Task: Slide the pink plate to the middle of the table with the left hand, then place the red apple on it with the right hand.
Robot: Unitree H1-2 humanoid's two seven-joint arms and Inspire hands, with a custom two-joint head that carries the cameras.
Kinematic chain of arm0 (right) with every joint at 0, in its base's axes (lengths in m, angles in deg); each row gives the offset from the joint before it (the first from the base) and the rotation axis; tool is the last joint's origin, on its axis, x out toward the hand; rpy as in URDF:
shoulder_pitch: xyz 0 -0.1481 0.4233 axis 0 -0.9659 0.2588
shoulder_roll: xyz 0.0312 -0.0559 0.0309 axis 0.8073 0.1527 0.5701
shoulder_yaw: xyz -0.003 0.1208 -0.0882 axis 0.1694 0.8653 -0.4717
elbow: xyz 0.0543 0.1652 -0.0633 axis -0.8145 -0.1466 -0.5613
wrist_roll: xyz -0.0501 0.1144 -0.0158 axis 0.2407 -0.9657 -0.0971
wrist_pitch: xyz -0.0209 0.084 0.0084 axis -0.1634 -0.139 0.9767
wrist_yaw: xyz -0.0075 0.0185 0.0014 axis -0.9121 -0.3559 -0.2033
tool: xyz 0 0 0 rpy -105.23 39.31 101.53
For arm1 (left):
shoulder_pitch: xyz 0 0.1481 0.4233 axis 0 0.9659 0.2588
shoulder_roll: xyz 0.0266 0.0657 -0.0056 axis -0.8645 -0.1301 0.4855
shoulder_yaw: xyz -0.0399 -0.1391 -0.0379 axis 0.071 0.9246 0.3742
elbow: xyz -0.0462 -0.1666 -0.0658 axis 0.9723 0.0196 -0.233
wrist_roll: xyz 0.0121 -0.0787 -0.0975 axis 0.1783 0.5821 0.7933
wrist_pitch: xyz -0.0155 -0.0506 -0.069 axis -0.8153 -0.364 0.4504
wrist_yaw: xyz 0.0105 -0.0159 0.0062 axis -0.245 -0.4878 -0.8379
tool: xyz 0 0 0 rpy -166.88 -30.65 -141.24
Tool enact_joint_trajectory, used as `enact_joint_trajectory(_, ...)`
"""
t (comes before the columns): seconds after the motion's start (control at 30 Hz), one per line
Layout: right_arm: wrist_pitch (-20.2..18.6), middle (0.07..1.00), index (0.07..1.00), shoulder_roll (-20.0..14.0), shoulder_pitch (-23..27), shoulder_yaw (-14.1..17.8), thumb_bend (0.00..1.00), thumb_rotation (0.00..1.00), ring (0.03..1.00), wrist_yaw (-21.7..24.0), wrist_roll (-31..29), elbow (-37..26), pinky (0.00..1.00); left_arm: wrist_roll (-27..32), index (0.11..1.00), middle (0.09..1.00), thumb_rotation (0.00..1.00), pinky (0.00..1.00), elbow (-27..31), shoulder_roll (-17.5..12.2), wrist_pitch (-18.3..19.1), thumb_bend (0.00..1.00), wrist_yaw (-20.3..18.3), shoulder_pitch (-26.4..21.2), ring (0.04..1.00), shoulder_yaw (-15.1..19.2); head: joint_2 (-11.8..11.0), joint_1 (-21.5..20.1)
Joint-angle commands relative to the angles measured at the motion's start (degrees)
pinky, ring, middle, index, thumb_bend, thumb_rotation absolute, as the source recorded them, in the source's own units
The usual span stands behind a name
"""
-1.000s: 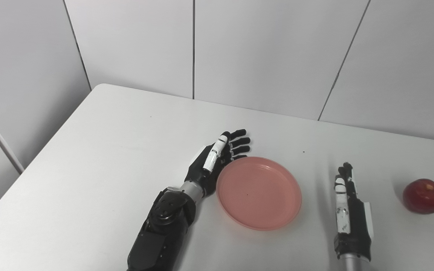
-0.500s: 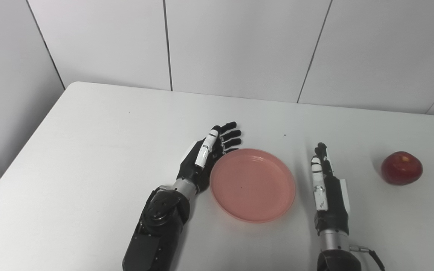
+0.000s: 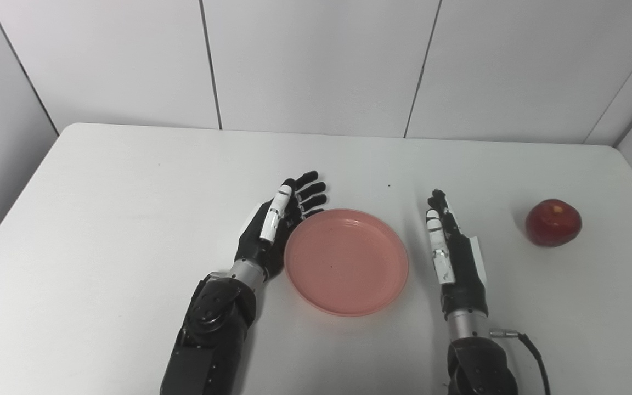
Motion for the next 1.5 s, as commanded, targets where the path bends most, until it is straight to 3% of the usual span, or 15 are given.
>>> enact_joint_trajectory(0.0, -0.91, 0.933, 0.94, -1.09, 2.33, 0.28, 0.29, 1.0, 0.928, -0.02, 1.47, -3.79, 0.91, 0.0, 0.83, 0.848, 1.0, 0.82, -1.38, -0.17, 2.91, 0.34, 0.66, 2.39, 0.847, 0.47, 0.06, 0.07)
enact_joint_trajectory(0.17, -5.51, 0.93, 0.937, -4.41, 3.34, -0.04, 0.38, 1.0, 0.918, 1.76, 5.09, -8.79, 0.85, -0.75, 0.827, 0.848, 1.0, 0.81, -2.16, 0.03, 1.81, 0.34, 1.14, 2.45, 0.846, 0.75, -0.44, -2.14)
enact_joint_trajectory(0.3, -8.89, 0.927, 0.931, -6.16, 4.3, -0.37, 0.43, 0.99, 0.914, 3.29, 7.35, -11.76, 0.87, -0.92, 0.829, 0.845, 1.0, 0.81, -2.95, -0.04, 0.78, 0.34, 1.07, 2.51, 0.839, 1.0, -1.05, -4.03)
enact_joint_trajectory(0.43, -10.4, 0.908, 0.916, -8.15, 5.52, -1.13, 0.55, 0.99, 0.89, 3.83, 11.74, -13.5, 0.85, -0.27, 0.842, 0.856, 1.0, 0.84, -3.74, -0.38, 0.08, 0.34, 0.45, 2.68, 0.851, 1.38, -1.67, -5.52)
enact_joint_trajectory(0.63, -10.36, 0.885, 0.896, -10.04, 7.46, -1.46, 0.64, 0.96, 0.868, 4.08, 17.11, -15.24, 0.81, 0.06, 0.834, 0.848, 1.0, 0.83, -5.32, -0.66, -1.13, 0.34, -0.31, 2.5, 0.845, 2.37, -2.9, -8.33)
enact_joint_trajectory(0.93, -13.65, 0.88, 0.894, -11.47, 10.53, 0.79, 0.77, 0.74, 0.86, 5.04, 21.46, -18.8, 0.79, 1.93, 0.837, 0.851, 1.0, 0.84, -7.57, -1.49, -2.17, 0.33, -2.17, 1.96, 0.844, 3.97, -5.03, -13.39)
enact_joint_trajectory(1.13, -12.57, 0.862, 0.884, -12.82, 11.48, 2.69, 0.84, 0.51, 0.837, 3.72, 25.86, -19.17, 0.75, 2.01, 0.849, 0.86, 1.0, 0.85, -8.13, -2.2, -2.4, 0.33, -2.59, 1.72, 0.855, 4.05, -6.21, -15.4)
enact_joint_trajectory(1.47, -11.9, 0.848, 0.893, -16.41, 10.33, 7.4, 0.96, 0.45, 0.826, 1.92, 32.47, -18.83, 0.75, 3.73, 0.858, 0.87, 1.0, 0.87, -11.52, -3.3, -4.18, 0.32, -4.58, 0.74, 0.865, 4.97, -7.78, -17.75)
